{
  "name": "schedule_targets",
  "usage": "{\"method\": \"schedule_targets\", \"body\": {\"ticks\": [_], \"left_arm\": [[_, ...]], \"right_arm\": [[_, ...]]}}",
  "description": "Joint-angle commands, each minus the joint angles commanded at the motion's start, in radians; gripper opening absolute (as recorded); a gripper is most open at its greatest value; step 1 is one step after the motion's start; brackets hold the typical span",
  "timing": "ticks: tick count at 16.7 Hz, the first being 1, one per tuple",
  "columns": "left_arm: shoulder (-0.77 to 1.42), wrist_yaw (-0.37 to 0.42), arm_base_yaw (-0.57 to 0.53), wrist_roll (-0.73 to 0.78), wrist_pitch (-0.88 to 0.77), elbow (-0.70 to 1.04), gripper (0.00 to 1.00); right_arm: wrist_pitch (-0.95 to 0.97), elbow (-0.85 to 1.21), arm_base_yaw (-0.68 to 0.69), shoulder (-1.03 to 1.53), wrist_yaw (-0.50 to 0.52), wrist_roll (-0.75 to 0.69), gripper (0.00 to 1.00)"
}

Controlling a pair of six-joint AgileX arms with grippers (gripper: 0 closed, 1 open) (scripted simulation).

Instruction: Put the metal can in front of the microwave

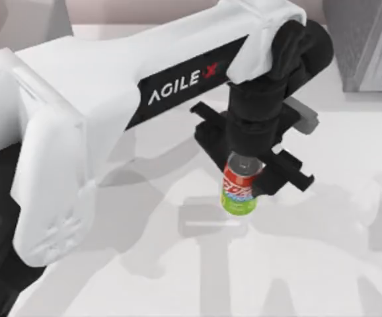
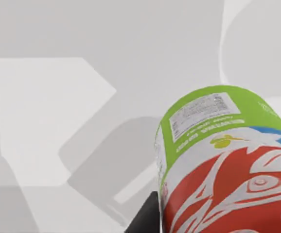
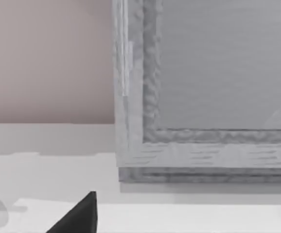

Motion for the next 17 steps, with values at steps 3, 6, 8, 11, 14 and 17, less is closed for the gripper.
{"method": "schedule_targets", "body": {"ticks": [3, 6, 8, 11, 14, 17], "left_arm": [[0.004, 0.0, 0.001, 0.002, 0.003, -0.003, 0.0], [-0.014, -0.01, 0.019, 0.024, -0.015, -0.033, 0.0], [-0.059, -0.03, 0.067, 0.071, -0.052, -0.107, 0.0], [-0.165, -0.07, 0.187, 0.176, -0.122, -0.286, 0.0], [-0.305, -0.106, 0.36, 0.3, -0.178, -0.504, 0.0], [-0.453, -0.126, 0.57, 0.424, -0.19, -0.712, 0.0]], "right_arm": [[0.0, 0.0, 0.0, 0.0, 0.0, 0.0, 1.0], [0.0, 0.0, 0.0, 0.0, 0.0, 0.0, 1.0], [0.0, 0.0, 0.0, 0.0, 0.0, 0.0, 1.0], [0.0, 0.0, 0.0, 0.0, 0.0, 0.0, 1.0], [0.0, 0.0, 0.0, 0.0, 0.0, 0.0, 1.0], [0.0, 0.0, 0.0, 0.0, 0.0, 0.0, 1.0]]}}
